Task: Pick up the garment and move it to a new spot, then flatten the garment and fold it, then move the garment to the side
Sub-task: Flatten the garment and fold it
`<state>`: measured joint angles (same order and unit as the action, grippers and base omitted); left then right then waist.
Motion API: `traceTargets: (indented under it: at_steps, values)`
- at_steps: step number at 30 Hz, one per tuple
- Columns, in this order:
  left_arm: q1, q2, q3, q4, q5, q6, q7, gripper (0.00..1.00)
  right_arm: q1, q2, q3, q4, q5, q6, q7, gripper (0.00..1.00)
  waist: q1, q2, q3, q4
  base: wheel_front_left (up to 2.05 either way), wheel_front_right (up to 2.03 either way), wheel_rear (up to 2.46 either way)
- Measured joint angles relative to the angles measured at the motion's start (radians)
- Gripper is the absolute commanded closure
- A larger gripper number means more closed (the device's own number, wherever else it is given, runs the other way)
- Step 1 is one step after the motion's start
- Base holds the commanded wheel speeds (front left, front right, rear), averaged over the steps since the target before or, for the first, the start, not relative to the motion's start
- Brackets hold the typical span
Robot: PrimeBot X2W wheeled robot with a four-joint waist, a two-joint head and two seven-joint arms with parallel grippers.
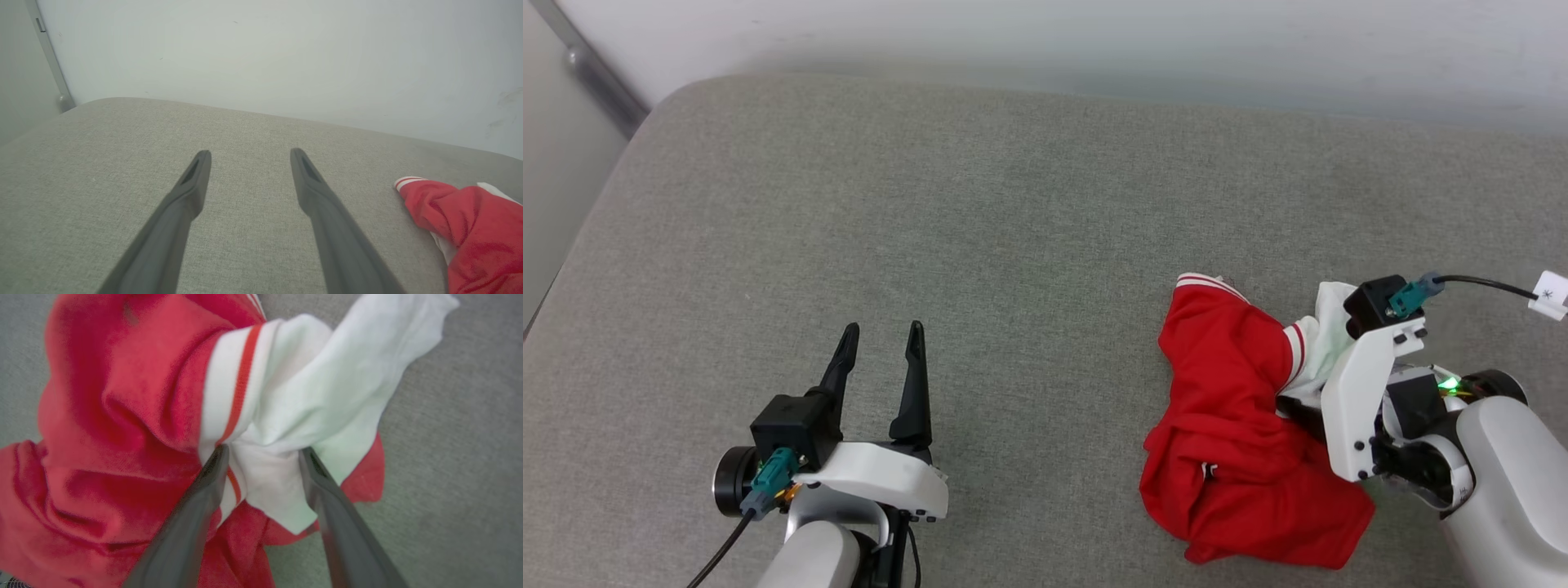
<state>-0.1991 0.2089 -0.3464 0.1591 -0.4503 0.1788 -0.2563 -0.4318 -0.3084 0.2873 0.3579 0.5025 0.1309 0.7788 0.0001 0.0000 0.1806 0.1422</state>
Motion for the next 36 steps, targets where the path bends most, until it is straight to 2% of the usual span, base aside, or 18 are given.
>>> traceTargets:
  at_steps: [8,12,17,18,19,21,25,30,31,32,33,36]
  values:
    - [0.006,-0.004,0.020,0.014,0.006,-0.002,-0.004,0.00,-0.063,-0.048,0.046,-0.046,0.006,0.000,-0.068,1.00,0.0000,0.0000,-0.026,-0.026,0.00,0.00,0.00]
    - [0.019,-0.003,0.031,0.014,0.006,-0.002,-0.004,0.00,-0.072,-0.076,0.015,-0.120,-0.034,0.000,-0.103,1.00,-0.0001,0.0000,-0.046,-0.052,0.00,0.00,0.00]
    - [0.039,-0.001,0.043,0.011,0.006,-0.002,-0.004,0.00,-0.037,-0.105,-0.146,-0.205,-0.107,0.000,-0.146,1.00,-0.0001,0.0000,-0.071,-0.089,0.00,0.00,0.00]
    - [0.043,-0.002,0.043,0.009,0.006,-0.002,-0.004,0.00,-0.012,-0.105,-0.187,-0.217,-0.126,0.000,-0.151,1.00,0.0000,0.0000,-0.075,-0.096,0.00,0.00,0.00]
    - [0.051,-0.001,0.045,0.007,0.006,-0.001,-0.004,0.00,0.049,-0.098,-0.273,-0.230,-0.154,0.000,-0.156,1.00,-0.0001,0.0000,-0.081,-0.108,0.00,0.00,0.00]
    - [0.053,-0.001,0.049,0.003,0.006,0.001,-0.005,0.00,0.119,-0.079,-0.351,-0.233,-0.185,0.000,-0.163,1.00,-0.0001,0.0000,-0.086,-0.120,0.00,0.00,0.00]
    - [0.061,0.002,0.053,0.003,0.006,0.001,-0.005,0.00,0.268,-0.007,-0.489,-0.179,-0.215,0.000,-0.188,1.00,-0.0001,0.0000,-0.091,-0.138,0.00,0.00,0.00]
    - [0.067,0.006,0.049,0.002,0.006,0.002,-0.003,0.00,0.369,0.058,-0.542,-0.037,-0.230,0.000,-0.281,1.00,-0.0001,0.0000,-0.093,-0.147,0.00,0.00,0.00]
    - [0.067,0.007,0.049,0.002,0.006,0.004,-0.002,0.00,0.369,0.069,-0.548,-0.002,-0.221,0.000,-0.295,0.71,-0.0001,0.0000,-0.093,-0.148,0.00,0.00,0.00]
    - [0.067,0.008,0.049,0.003,0.005,0.005,-0.002,0.00,0.370,0.075,-0.544,0.030,-0.223,0.000,-0.311,0.24,-0.0001,0.0000,-0.095,-0.149,0.00,0.00,0.00]
    - [0.067,0.011,0.049,0.002,0.005,0.005,-0.001,0.00,0.370,0.081,-0.542,0.052,-0.223,0.000,-0.340,0.00,-0.0001,0.0000,-0.096,-0.150,0.00,0.00,0.00]
    - [0.072,0.016,0.050,0.001,0.002,0.007,0.006,0.00,0.351,0.094,-0.540,0.077,-0.219,0.000,-0.461,0.00,-0.0001,0.0000,-0.100,-0.150,0.00,0.00,0.00]
